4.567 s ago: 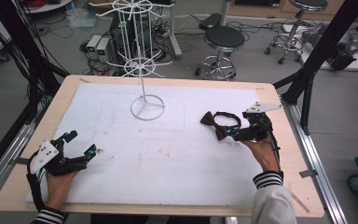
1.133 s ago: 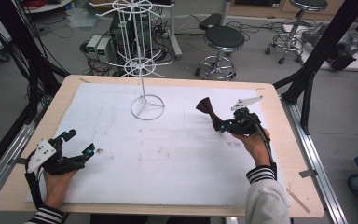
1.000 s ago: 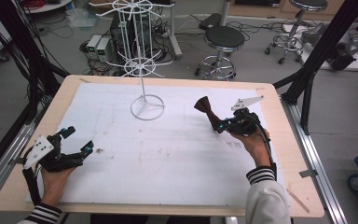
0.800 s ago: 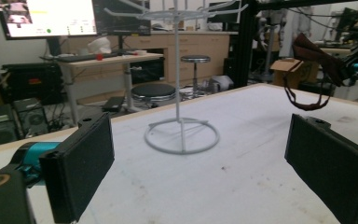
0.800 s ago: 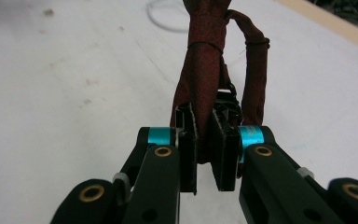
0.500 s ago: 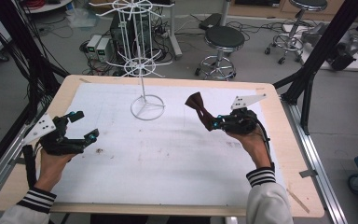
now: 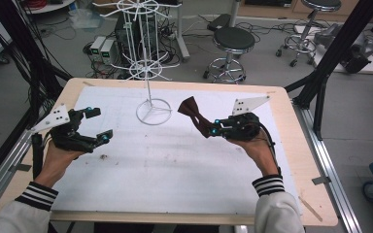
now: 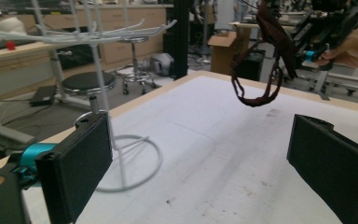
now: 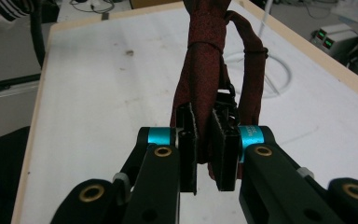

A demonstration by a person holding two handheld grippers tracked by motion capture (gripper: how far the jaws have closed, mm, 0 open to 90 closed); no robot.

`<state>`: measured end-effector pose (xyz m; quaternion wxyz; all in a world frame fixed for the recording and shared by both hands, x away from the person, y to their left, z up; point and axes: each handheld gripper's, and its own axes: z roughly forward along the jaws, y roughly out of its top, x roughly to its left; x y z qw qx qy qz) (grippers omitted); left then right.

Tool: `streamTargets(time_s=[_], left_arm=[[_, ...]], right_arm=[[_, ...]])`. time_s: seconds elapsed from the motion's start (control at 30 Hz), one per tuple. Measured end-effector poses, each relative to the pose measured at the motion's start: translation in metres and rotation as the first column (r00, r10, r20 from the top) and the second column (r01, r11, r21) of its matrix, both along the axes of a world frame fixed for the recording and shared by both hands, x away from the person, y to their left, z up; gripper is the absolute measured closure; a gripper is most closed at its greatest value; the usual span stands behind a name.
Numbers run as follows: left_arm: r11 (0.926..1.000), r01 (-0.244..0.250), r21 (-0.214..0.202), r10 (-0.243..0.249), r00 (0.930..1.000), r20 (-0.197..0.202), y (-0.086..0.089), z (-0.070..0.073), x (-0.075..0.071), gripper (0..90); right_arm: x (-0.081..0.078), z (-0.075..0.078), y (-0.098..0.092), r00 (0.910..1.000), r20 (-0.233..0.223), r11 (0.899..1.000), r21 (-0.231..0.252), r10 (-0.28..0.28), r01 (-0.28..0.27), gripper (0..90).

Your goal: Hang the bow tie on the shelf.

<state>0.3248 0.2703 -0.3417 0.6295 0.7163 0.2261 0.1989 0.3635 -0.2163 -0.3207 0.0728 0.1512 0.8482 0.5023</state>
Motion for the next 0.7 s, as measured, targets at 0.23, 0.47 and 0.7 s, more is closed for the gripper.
streamTargets(time_s=[0.23,0.47,0.7], left_arm=[[0.9963,0.079,0.032,-0.079,0.9968,0.005,-0.021,0.016,0.004,7.0],[0.9899,0.136,0.041,-0.136,0.9907,-0.01,-0.037,0.025,0.009,7.0],[0.9794,0.194,0.054,-0.193,0.9807,-0.031,-0.055,0.032,0.011,7.0]], right_arm=[[-0.002,-0.001,0.009,0.9992,-0.003,0.999,-0.018,0.039,-0.039,83.3],[-0.007,0.004,0.023,0.9946,0.0,0.993,-0.052,0.104,-0.104,83.2],[-0.01,0.012,0.036,0.9866,0.013,0.985,-0.067,0.163,-0.162,83.2]])
